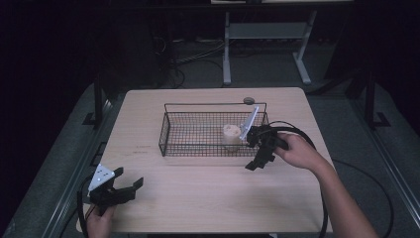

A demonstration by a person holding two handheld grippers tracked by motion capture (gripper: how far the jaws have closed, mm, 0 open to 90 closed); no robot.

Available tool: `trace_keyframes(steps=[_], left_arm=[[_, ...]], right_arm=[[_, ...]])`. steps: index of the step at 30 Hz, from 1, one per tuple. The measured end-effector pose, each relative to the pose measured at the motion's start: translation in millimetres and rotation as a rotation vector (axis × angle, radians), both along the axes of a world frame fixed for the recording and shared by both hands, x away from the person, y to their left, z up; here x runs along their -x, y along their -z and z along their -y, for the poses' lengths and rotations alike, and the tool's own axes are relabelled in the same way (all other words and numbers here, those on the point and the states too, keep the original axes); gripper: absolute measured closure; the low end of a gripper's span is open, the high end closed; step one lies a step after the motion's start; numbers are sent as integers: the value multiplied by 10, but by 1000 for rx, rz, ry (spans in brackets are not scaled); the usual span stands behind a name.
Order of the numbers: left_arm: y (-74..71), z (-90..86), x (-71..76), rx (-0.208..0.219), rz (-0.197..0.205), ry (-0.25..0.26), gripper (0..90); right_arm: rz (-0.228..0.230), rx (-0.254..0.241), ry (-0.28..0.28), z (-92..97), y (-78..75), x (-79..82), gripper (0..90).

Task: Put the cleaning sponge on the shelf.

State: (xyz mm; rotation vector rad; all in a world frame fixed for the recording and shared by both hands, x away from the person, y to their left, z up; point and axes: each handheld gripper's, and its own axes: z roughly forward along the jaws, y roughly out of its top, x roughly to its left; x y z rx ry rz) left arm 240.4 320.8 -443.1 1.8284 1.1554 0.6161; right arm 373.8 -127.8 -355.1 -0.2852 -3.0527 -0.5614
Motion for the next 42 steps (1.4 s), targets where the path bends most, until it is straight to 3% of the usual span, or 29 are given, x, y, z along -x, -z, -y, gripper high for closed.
trace_keyframes(steps=[7,10,15,21,25,42], left_arm=[[-2,5,3,1,1,1,139],[-1,4,2,1,0,1,140],[5,15,-3,-1,-3,5,140],[1,11,1,-2,-1,4,140],[3,8,1,0,-2,4,140],[2,14,1,-4,0,6,139]], right_arm=[[8,6,-4,19,-15,49,154],[1,-22,2,43,1,99,154],[15,7,-13,16,43,177,154],[6,-21,-12,21,90,217,154],[5,-7,-16,26,128,248,154],[-3,-25,9,197,235,384,154]])
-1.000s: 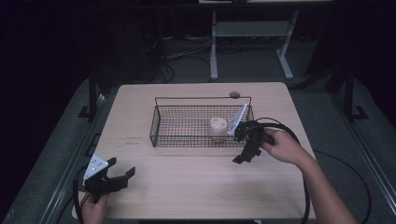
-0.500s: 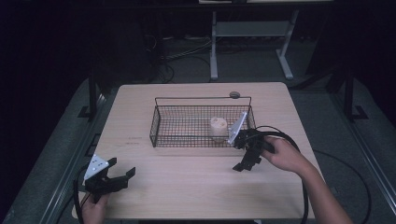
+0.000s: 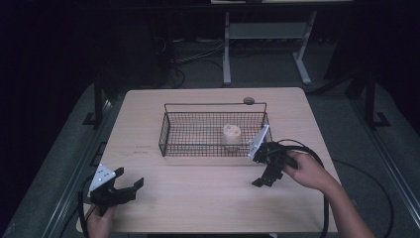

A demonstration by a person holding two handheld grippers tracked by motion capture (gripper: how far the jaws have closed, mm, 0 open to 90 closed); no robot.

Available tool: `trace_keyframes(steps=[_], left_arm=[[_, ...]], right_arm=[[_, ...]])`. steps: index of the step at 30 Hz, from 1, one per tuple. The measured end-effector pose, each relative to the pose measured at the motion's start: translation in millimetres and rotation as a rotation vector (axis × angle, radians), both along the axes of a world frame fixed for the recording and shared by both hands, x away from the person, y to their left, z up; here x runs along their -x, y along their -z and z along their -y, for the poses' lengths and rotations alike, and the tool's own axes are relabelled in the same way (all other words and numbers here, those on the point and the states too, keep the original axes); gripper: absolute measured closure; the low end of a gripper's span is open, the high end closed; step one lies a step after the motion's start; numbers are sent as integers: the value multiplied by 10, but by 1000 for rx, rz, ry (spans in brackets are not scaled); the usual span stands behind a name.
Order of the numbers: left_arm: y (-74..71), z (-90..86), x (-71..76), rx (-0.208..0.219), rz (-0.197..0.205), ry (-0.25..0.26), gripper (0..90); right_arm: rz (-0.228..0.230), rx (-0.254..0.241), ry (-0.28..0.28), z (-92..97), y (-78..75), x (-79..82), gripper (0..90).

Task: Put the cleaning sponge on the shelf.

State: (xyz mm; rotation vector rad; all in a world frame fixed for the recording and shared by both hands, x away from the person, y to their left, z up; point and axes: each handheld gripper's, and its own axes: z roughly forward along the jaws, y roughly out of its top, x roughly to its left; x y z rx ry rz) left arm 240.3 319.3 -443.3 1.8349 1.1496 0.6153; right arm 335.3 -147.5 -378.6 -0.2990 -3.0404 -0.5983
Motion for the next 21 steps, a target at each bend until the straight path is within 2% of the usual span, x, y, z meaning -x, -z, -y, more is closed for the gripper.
trace_keyframes(steps=[9,12,16,18,21], left_arm=[[4,2,-3,1,-2,0,139],[4,2,-3,3,-2,0,139],[2,7,-1,1,-2,3,140],[3,10,0,0,-2,2,139],[2,13,-1,-1,-2,3,139]], right_arm=[[3,-19,12,74,44,57,154],[-2,-11,15,94,80,84,154],[-9,-27,21,132,134,125,154],[-11,-14,22,137,157,142,154],[-4,-20,22,140,174,162,154]])
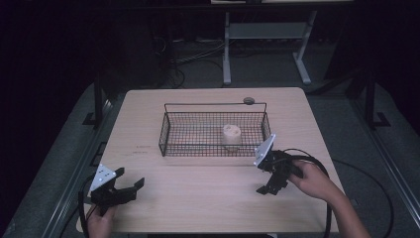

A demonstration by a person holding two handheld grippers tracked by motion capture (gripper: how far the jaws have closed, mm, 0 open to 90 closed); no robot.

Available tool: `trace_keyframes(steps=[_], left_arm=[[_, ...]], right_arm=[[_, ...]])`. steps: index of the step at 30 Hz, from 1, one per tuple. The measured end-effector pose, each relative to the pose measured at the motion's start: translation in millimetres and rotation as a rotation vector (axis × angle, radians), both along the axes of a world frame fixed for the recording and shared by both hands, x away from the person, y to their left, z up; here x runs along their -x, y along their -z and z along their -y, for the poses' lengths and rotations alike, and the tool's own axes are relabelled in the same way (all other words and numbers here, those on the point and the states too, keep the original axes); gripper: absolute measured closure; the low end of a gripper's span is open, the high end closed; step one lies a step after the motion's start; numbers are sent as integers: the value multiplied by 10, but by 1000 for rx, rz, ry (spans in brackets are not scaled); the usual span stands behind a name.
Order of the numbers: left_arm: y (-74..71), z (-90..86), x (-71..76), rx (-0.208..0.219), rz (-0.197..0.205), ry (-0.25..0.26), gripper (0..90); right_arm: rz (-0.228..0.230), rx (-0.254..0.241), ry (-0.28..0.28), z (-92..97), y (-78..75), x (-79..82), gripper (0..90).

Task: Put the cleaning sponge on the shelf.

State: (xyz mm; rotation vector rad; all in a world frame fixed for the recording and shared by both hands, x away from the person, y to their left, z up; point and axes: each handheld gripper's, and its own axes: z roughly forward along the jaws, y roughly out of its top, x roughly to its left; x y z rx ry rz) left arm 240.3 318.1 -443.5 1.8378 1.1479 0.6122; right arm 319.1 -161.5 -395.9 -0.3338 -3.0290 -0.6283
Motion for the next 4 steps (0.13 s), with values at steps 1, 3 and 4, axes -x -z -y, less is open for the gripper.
trace_keyframes(steps=[1,3,4], left_arm=[[0,1,-3,0,0,-1,139],[1,1,-4,0,-1,0,140],[1,0,-5,-2,0,1,140]], right_arm=[[-3,-10,-2,-3,11,21,154],[4,-18,-3,-7,12,36,154],[7,-24,-2,-10,13,53,154]])
